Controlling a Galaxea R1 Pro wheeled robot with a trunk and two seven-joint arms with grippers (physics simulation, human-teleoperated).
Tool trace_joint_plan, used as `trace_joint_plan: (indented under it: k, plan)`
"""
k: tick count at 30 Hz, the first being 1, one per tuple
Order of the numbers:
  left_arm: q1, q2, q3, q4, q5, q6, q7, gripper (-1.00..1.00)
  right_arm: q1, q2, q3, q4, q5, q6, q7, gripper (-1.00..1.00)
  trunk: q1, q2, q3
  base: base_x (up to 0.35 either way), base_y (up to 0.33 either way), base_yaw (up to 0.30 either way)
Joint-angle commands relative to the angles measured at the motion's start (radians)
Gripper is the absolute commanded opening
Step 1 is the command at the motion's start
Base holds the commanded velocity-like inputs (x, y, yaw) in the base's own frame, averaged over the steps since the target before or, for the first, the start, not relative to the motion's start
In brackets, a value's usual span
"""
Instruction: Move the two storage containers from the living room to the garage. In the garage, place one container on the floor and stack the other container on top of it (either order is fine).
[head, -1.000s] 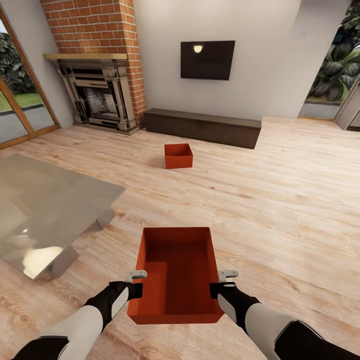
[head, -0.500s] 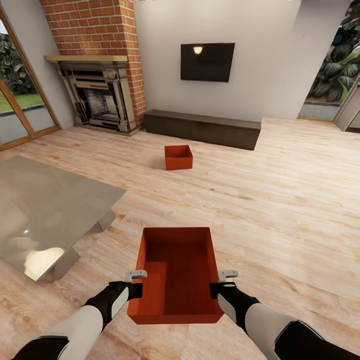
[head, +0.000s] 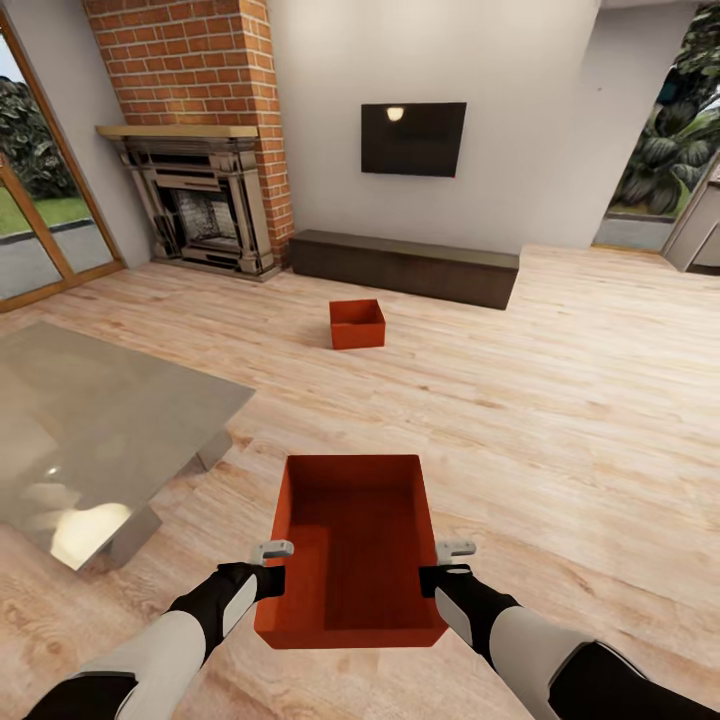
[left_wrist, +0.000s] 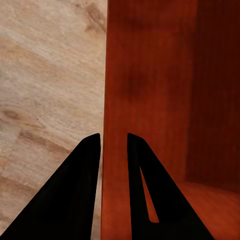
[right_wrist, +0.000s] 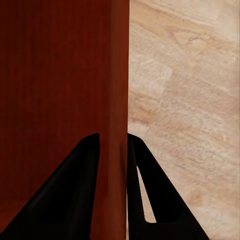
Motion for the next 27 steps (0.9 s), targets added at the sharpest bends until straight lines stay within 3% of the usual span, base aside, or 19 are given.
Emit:
trace_joint_plan:
  k: [1,27]
  plan:
    - [0.0,-0.001,0.005,0.001,-0.012,0.007,0.008,-1.0,-0.001,0.003,0.019,-0.016,0.008,0.006,-0.006,-1.0,-0.004,0.007,0.004,0.0,0.0,0.0]
    - [0.0,-0.001,0.004,0.001,-0.011,0.007,0.008,-1.0,-0.001,0.003,0.019,-0.016,0.008,0.006,-0.005,-1.0,-0.104,0.189,0.127,0.0,0.0,0.0]
